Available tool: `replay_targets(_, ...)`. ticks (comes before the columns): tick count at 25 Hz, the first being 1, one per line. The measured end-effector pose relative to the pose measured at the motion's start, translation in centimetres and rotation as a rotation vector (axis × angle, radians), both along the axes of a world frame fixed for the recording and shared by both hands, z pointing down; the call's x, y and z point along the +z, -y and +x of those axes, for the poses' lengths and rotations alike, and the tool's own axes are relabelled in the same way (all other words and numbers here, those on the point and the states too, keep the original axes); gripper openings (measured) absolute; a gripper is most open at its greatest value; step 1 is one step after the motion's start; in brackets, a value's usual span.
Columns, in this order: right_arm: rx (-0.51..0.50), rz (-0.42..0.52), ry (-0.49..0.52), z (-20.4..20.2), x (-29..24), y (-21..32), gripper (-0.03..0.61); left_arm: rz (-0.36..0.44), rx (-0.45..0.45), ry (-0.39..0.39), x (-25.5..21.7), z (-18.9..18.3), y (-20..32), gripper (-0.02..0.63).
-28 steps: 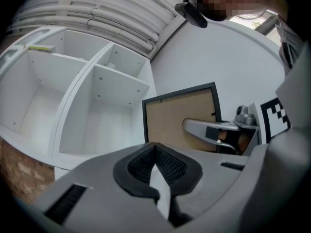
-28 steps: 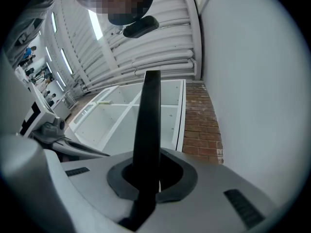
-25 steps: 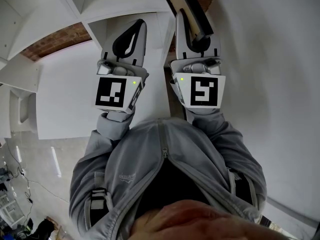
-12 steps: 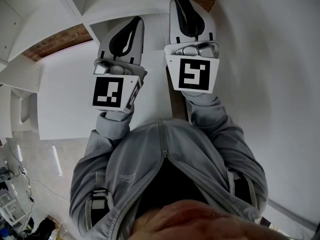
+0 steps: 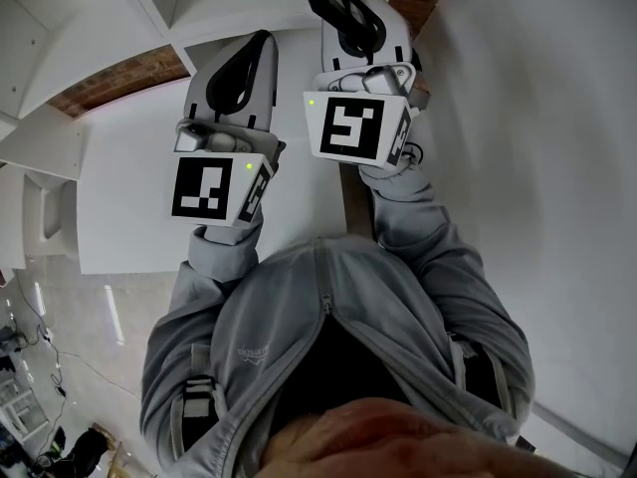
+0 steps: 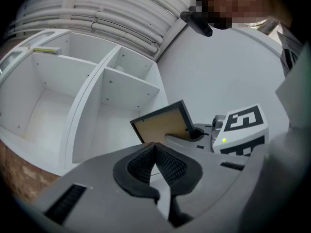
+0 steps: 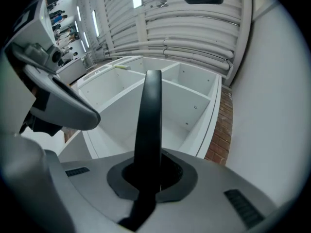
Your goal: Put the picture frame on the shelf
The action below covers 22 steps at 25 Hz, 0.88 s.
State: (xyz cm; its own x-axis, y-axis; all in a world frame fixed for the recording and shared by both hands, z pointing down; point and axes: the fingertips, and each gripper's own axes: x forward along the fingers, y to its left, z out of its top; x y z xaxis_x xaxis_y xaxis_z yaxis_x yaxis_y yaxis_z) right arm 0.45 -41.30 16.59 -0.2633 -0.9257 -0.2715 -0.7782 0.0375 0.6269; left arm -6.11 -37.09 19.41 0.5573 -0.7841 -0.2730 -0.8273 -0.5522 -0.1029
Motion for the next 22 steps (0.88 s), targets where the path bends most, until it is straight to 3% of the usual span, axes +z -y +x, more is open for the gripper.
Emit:
replay_targets(7, 0.031, -0.005, -0.102, -0.9, 0.7, 1.0, 0.034, 0.010, 0.092, 0.024, -0.9, 0.0, -0.5, 0.015)
replay_targets(11, 0.027, -0.014, -0.113, -0.8, 0.5, 1.4, 0.034, 0.031, 0.130, 0.032, -2.0, 0.3, -1.0, 0.110)
replay_targets(22, 0.062, -0.006, -0.187, -1.5, 1.1, 1.9, 0.034, 0.040, 0.212, 0.003, -3.5, 0.8, -0.7, 0.124)
